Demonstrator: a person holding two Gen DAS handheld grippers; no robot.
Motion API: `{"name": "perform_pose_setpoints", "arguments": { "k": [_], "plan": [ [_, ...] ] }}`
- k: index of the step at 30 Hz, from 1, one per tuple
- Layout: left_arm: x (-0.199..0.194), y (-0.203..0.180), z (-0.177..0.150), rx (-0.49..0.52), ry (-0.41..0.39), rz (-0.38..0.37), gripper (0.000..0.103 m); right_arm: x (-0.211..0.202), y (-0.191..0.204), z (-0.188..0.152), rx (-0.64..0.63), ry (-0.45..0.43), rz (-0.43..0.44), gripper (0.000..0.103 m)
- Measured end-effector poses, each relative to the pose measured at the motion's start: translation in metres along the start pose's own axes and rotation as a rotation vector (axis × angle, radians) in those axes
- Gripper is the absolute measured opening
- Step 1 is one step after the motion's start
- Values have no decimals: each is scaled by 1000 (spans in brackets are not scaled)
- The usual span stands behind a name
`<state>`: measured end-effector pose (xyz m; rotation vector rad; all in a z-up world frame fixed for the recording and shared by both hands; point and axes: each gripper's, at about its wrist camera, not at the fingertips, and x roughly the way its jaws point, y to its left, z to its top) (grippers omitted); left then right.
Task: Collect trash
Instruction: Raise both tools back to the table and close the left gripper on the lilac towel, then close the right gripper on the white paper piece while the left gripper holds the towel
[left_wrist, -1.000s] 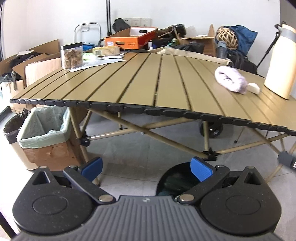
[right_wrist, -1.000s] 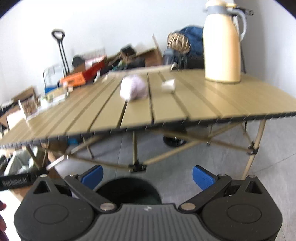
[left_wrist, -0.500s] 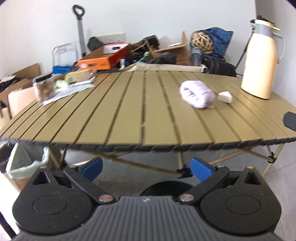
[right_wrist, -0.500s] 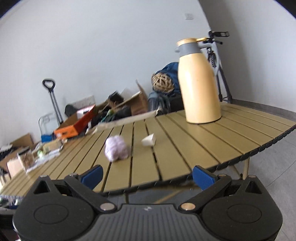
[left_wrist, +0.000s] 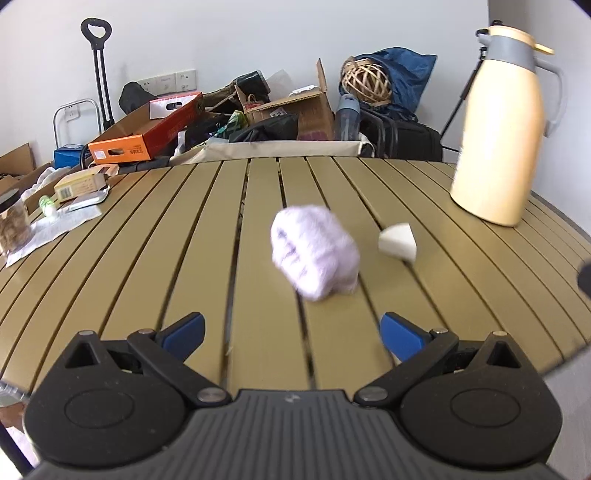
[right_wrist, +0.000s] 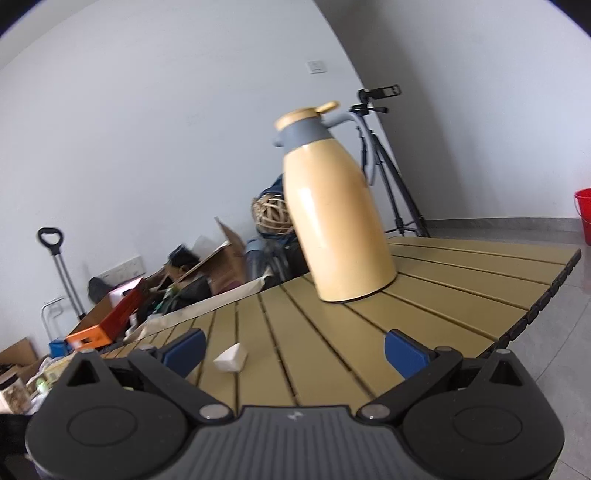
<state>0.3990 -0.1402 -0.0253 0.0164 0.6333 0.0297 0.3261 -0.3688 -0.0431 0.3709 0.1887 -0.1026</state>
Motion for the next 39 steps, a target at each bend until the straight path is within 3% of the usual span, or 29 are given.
{"name": "perform_pose_setpoints", "arguments": {
  "k": [5,13,15,16,17,19,23,29,39],
  "plan": [
    [33,-21,24,-24,-10,40,103,29,-6,-3,-23,-2,-32,103],
    [86,-48,40,11,49,151,102,63,-9,-1,-34,16,-31,103],
    [93,-48,39,7,59,162,95,67,-10,-1,-28,20,-31,103],
    [96,-48,39,2,65,161,85,70,-10,0,-25,22,-27,103],
    [99,-47,40,1,73,156,72,72,-10,0,-26,24,-25,103],
    [100,-44,40,-4,72,131,68,76,-8,-1,-33,27,-25,103],
    [93,-46,39,27,62,77,38,82,-2,-4,-42,39,-19,103],
    [77,-29,38,-9,36,3,35,86,9,-7,-67,54,-12,103],
    [28,50,23,-144,-113,-89,35,89,42,-10,-151,125,5,103]
  ]
}}
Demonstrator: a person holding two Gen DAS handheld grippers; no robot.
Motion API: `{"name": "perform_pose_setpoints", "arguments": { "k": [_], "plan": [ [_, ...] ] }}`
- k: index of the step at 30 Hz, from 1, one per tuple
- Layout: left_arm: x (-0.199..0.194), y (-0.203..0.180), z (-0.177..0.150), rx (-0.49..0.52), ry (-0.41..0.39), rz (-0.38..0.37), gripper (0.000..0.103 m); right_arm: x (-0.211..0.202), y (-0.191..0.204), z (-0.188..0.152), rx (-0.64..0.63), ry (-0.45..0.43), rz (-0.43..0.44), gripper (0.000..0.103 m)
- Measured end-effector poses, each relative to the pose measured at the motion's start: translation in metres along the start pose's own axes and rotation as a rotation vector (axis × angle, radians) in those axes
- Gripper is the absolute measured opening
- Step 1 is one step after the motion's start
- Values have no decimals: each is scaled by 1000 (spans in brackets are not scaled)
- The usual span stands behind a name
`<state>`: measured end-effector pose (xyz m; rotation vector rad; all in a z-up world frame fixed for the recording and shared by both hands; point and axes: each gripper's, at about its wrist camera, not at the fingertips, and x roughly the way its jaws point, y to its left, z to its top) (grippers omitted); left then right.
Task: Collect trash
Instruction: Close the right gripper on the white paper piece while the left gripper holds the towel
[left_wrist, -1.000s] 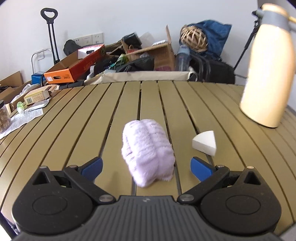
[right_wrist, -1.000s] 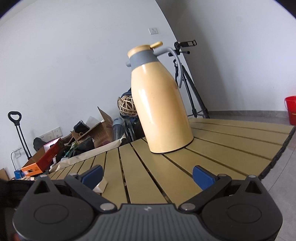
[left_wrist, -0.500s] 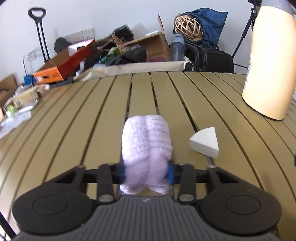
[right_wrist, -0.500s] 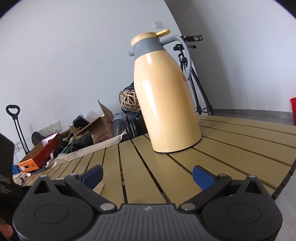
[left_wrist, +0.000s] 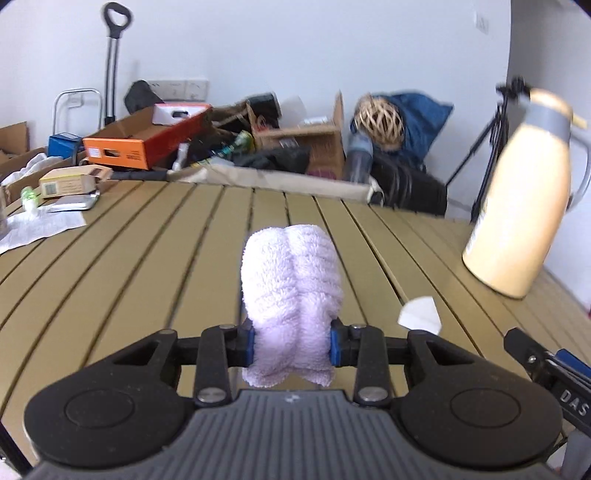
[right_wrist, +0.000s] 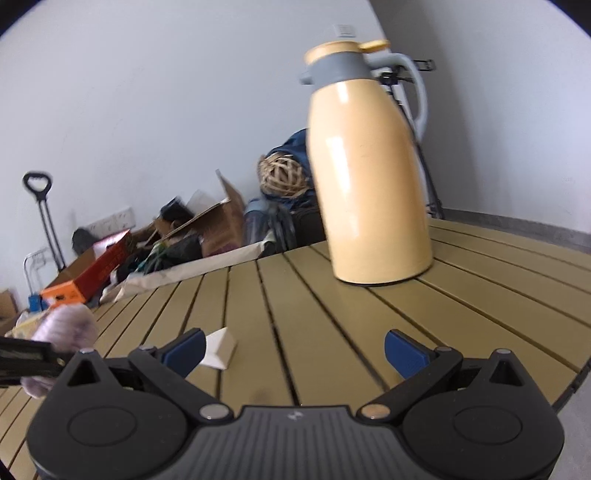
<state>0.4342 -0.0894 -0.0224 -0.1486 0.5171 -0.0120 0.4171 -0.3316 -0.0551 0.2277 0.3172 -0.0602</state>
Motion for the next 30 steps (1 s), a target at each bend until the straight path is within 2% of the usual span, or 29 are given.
{"name": "perform_pose_setpoints", "arguments": {
  "k": [8,12,14,16,19,23,27,29,30],
  "plan": [
    [-7,47,18,-51,-48,5,35,7,44,13,-95,74,22,103],
    [-4,68,24,-75,-50,31,35,33,69,24,-153,161,11,101],
    [0,77,26,-93,-42,31,35,48,77,26,-168,200,3,94],
    [1,84,28,-105,-36,36,35,64,83,26,-194,234,-25,93],
    [4,93,29,-122,-27,36,35,84,87,24,-207,273,-51,80],
    [9,100,30,-139,-17,39,35,100,92,24,-187,299,-49,75],
    [12,105,29,-147,-10,43,35,114,105,25,-231,332,-76,68],
    [13,106,29,-153,-4,40,35,121,109,25,-244,355,-98,55],
    [13,107,29,-155,-3,38,35,125,111,25,-247,366,-104,54]
  ]
}}
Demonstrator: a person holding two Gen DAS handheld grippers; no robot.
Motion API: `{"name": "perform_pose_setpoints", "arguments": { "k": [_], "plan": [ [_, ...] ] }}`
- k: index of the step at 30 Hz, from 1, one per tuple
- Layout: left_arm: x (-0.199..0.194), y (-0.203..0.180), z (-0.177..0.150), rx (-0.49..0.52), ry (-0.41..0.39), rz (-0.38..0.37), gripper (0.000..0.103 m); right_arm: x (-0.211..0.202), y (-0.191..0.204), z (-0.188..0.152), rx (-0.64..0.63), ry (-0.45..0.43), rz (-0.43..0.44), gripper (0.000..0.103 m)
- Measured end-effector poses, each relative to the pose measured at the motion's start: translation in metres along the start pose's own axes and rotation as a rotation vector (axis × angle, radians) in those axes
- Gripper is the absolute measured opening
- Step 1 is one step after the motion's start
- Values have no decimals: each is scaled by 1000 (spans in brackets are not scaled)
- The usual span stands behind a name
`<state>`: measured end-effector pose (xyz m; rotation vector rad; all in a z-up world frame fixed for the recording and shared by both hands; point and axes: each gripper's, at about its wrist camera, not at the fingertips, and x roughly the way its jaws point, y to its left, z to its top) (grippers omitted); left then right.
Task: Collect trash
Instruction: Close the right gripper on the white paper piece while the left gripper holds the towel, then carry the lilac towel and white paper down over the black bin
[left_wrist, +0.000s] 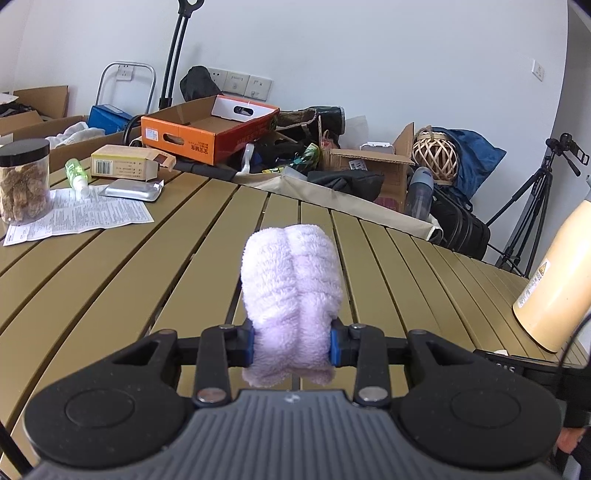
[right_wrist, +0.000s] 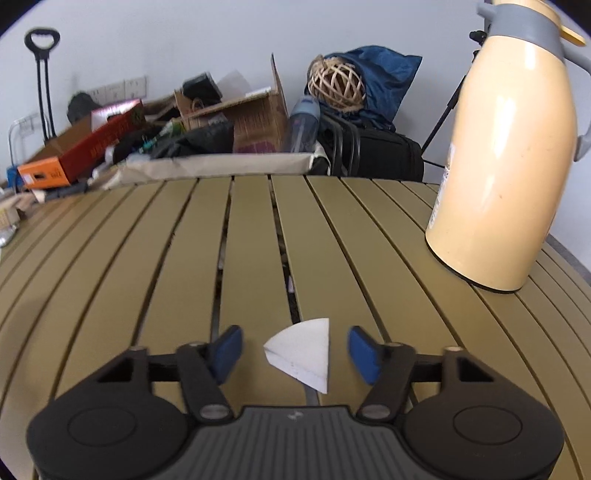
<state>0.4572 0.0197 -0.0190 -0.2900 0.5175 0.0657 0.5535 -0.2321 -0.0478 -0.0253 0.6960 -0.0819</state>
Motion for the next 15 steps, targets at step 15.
{"name": "perform_pose_setpoints", "arguments": {
  "k": [15],
  "plan": [
    [-8,-7,-2,19,2,-13,35,-22,-11,-9,49,-50,43,29]
  ]
}}
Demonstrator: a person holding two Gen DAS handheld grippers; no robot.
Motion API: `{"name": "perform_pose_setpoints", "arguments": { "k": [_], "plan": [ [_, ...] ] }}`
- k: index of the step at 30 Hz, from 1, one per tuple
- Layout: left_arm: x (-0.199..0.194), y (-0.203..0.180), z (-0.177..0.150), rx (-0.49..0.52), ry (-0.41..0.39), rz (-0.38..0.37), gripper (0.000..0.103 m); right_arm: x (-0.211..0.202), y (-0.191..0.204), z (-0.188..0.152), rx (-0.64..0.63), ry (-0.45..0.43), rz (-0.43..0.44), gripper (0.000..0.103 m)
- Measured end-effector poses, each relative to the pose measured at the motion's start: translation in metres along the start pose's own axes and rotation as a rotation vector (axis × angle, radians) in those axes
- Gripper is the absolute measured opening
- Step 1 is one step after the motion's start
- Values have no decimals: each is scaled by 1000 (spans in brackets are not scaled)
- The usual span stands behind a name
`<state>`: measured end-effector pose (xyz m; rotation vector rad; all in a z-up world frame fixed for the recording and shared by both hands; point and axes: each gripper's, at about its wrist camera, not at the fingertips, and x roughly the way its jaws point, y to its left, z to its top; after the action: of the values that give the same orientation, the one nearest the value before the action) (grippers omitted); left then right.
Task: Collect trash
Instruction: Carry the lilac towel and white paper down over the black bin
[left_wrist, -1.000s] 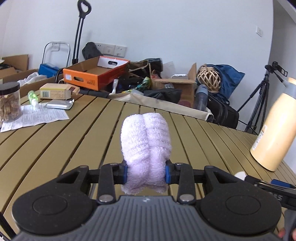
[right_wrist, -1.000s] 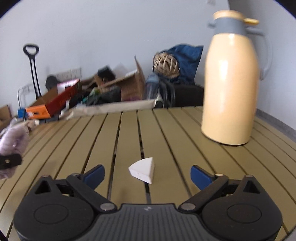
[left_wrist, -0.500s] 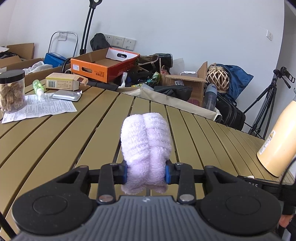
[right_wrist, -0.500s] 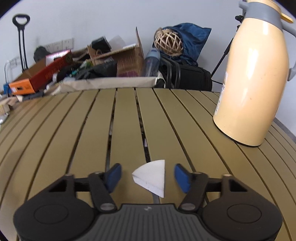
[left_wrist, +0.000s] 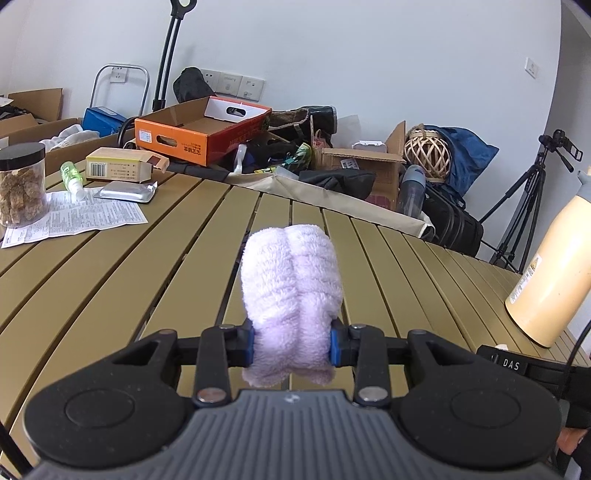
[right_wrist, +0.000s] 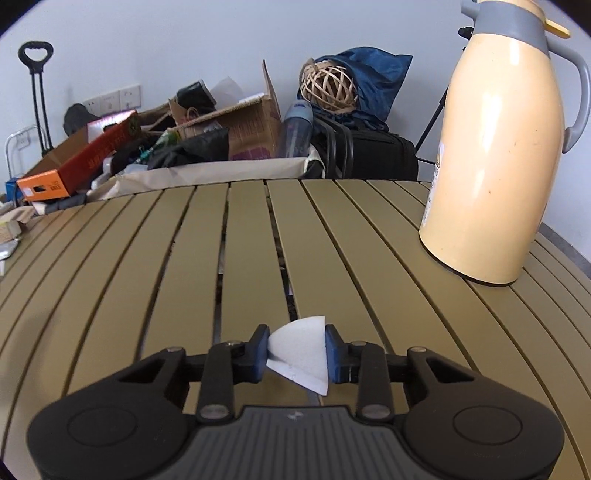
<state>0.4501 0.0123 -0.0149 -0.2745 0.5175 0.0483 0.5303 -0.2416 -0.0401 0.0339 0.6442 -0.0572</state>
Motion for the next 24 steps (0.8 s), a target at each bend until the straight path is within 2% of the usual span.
{"name": "perform_pose_setpoints", "arguments": {
  "k": [8,14,24],
  "plan": [
    [-23,-12,-5,31,-1,-17,35,-41,-4,-14,11,-39,68,28],
    [-52,-20,-10,48,-16,-21,35,-81,-14,-40,43,-70,134,28],
    [-96,-23,-30,83,-16,-26,35,-146,-23,-82,57,-105,184,28]
  ]
}}
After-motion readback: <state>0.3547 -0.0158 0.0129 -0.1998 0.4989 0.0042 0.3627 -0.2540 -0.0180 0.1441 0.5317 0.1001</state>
